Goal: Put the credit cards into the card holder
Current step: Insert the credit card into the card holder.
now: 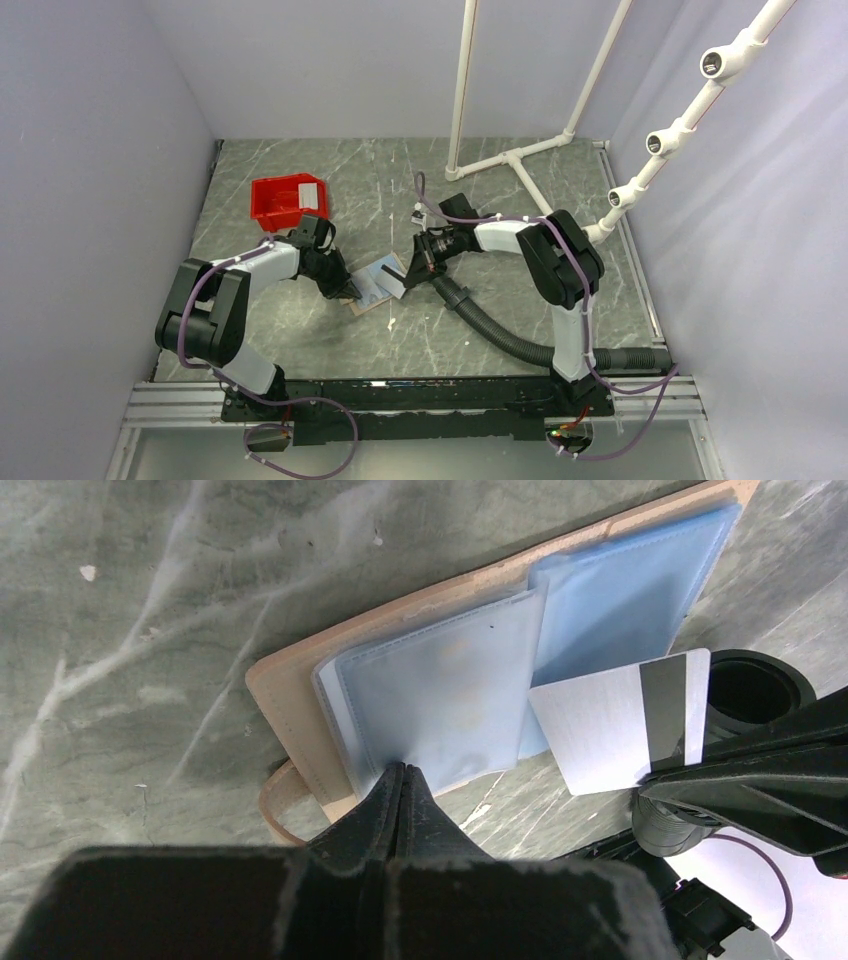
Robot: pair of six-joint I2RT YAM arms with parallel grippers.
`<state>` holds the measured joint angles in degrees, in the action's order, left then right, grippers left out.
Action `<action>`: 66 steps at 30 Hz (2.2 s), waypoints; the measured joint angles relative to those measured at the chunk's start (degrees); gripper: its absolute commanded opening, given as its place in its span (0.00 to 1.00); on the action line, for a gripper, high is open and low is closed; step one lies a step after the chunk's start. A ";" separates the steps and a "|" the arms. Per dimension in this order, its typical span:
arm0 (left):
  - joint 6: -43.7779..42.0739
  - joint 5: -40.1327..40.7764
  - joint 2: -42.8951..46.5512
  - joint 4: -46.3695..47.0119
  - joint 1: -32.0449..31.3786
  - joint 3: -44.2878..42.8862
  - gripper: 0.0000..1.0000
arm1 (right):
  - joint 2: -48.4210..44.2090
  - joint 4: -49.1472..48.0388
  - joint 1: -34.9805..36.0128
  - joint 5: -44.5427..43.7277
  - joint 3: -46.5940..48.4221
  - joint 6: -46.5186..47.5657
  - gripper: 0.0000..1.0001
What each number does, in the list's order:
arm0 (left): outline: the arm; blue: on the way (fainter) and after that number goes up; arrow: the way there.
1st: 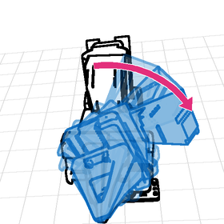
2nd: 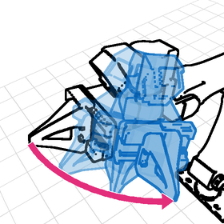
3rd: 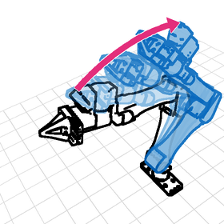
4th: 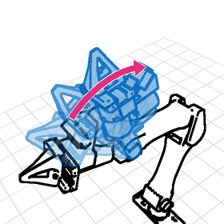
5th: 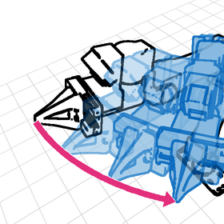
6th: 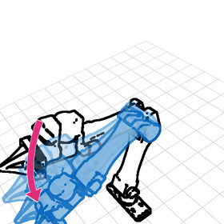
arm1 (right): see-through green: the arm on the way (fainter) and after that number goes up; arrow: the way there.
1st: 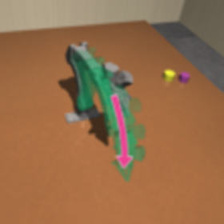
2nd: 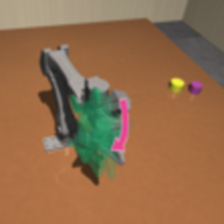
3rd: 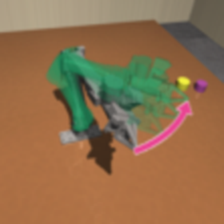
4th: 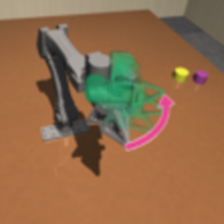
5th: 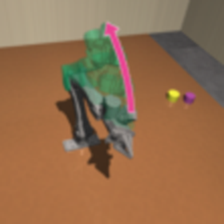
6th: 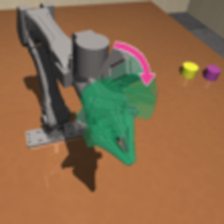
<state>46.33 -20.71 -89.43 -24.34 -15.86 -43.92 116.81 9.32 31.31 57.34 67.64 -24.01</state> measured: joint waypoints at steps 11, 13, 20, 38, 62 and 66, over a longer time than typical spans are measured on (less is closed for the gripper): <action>0.00 0.11 0.00 0.09 0.00 0.04 0.00 | 1.20 -1.81 0.92 1.99 0.76 0.00 0.00; 0.00 0.11 0.00 0.07 0.00 0.04 0.00 | 1.55 -1.79 1.18 1.90 1.36 0.07 0.00; -0.02 0.15 0.00 0.07 0.00 0.04 0.00 | 1.44 0.87 1.66 -2.27 2.64 0.76 0.00; -0.09 0.37 0.09 0.09 0.00 0.09 0.00 | -10.10 10.32 2.10 -21.22 1.07 7.10 0.00; -0.17 0.66 0.17 0.09 -0.15 0.09 0.00 | -0.46 9.99 4.46 -12.70 7.43 6.91 0.00; -0.20 0.68 0.17 0.09 -0.15 0.09 0.00 | -0.46 9.92 3.61 -12.68 6.40 6.91 0.00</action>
<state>46.13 -20.03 -89.25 -24.25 -16.01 -43.83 116.36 19.25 34.92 44.66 74.04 -17.10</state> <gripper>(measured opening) 0.007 0.007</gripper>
